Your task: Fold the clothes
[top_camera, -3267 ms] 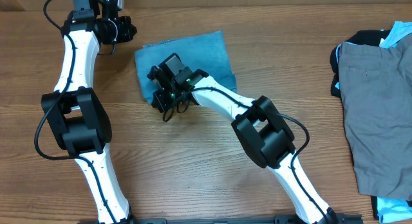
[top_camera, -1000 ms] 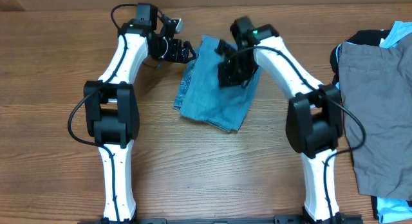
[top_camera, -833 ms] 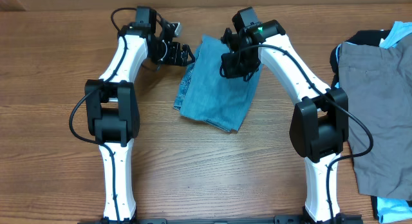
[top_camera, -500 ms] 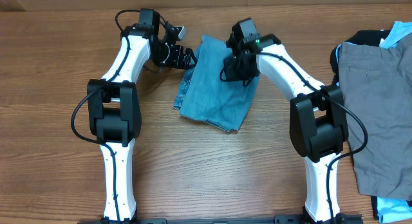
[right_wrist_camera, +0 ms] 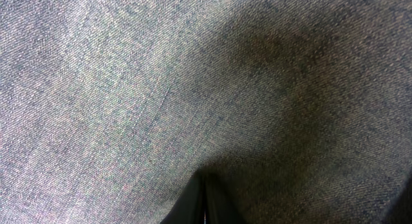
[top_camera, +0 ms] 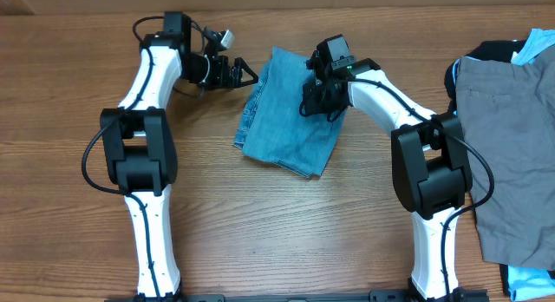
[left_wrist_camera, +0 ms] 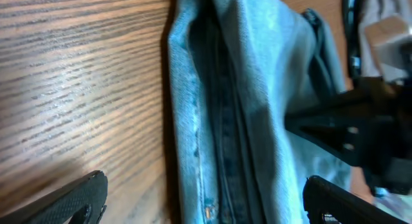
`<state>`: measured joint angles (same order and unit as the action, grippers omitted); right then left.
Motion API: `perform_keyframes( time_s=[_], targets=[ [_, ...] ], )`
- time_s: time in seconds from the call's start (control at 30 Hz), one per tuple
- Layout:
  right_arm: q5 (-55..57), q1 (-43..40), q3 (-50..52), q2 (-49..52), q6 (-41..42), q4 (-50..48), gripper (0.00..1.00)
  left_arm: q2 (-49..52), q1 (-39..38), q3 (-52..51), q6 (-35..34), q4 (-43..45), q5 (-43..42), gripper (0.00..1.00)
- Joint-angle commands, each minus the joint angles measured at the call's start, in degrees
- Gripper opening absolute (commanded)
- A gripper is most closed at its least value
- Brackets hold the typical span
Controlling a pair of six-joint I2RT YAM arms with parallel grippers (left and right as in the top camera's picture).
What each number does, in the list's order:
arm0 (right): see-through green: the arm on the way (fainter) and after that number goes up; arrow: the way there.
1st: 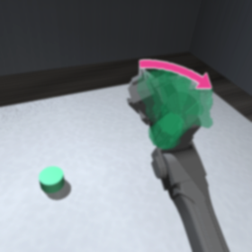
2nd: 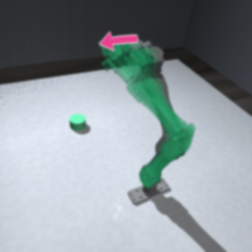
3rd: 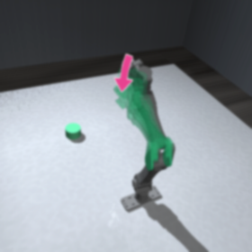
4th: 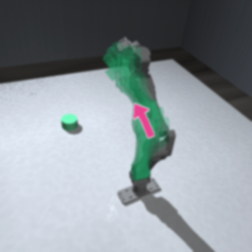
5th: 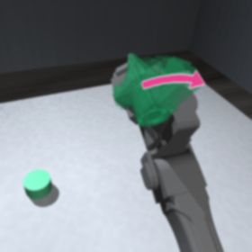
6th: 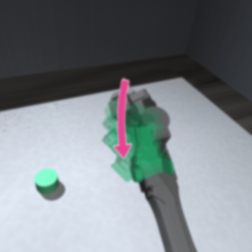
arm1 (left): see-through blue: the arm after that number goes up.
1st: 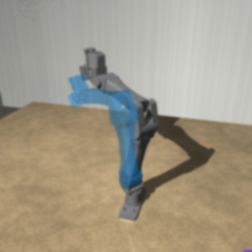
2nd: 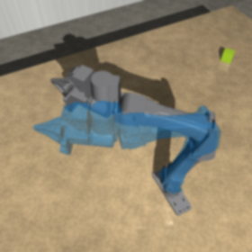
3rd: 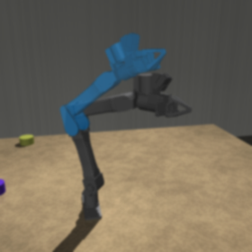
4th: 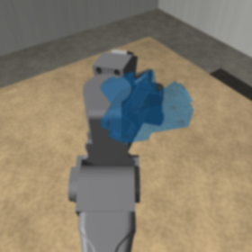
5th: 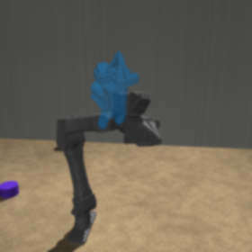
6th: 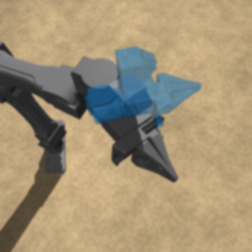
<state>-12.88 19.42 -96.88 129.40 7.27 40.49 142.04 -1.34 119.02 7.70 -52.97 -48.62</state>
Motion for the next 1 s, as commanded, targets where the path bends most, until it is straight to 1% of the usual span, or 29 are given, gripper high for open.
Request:
perform_keyframes(
  time_s=[0.0,0.03,0.07,0.1,0.23,0.5,0.63,0.77,0.83,0.87,0.97],
  targets=[
    [-0.33,0.5,2.47,2.56,0.26,-0.39,0.04,1.09,-1.55,1.49,3.28,-1.95,1.31,1.0],
    [-0.37,0.48,2.47,2.56,0.26,-0.37,0.04,1.09,-2.38,1.49,3.28,-2.34,6.21,1.0],
    [-0.55,0.48,2.47,2.56,0.26,-0.37,0.04,1.09,-2.99,1.46,3.32,-2.54,8.44,1.0],
    [-0.74,0.48,2.47,2.56,0.26,-0.37,0.04,1.09,-3.74,1.46,3.91,-2.67,8.96,1.0],
    [-0.72,0.48,2.47,2.56,0.26,-0.7,0.04,1.09,-6.8,1.46,6.34,-2.45,9.29,1.0],
    [-0.72,0.48,2.47,2.56,0.26,-1.01,0.04,1.11,-9.46,1.42,6.25,-3.39,10.25,1.0],
    [-0.72,0.48,2.47,2.56,0.26,-1.22,0.04,1.11,-11.34,0.2,6.25,-2.51,10.27,0.99],
    [-0.72,0.48,2.47,2.56,0.26,-1.27,0.04,1.11,-13.31,-2.8,5.97,0.55,10.32,0.93],
    [-0.72,0.48,2.47,2.56,0.26,-1.25,0.04,1.11,-13.94,-4.76,5.57,1.79,10.29,0.89],
    [-0.72,0.48,2.47,2.56,0.26,-1.25,0.04,1.11,-14.23,-5.51,5.03,2.29,10.25,0.85],
    [-0.72,0.48,2.47,2.56,0.26,-1.25,0.04,1.11,-15.13,-6.34,4.9,2.86,10.25,0.65]
  ],
)
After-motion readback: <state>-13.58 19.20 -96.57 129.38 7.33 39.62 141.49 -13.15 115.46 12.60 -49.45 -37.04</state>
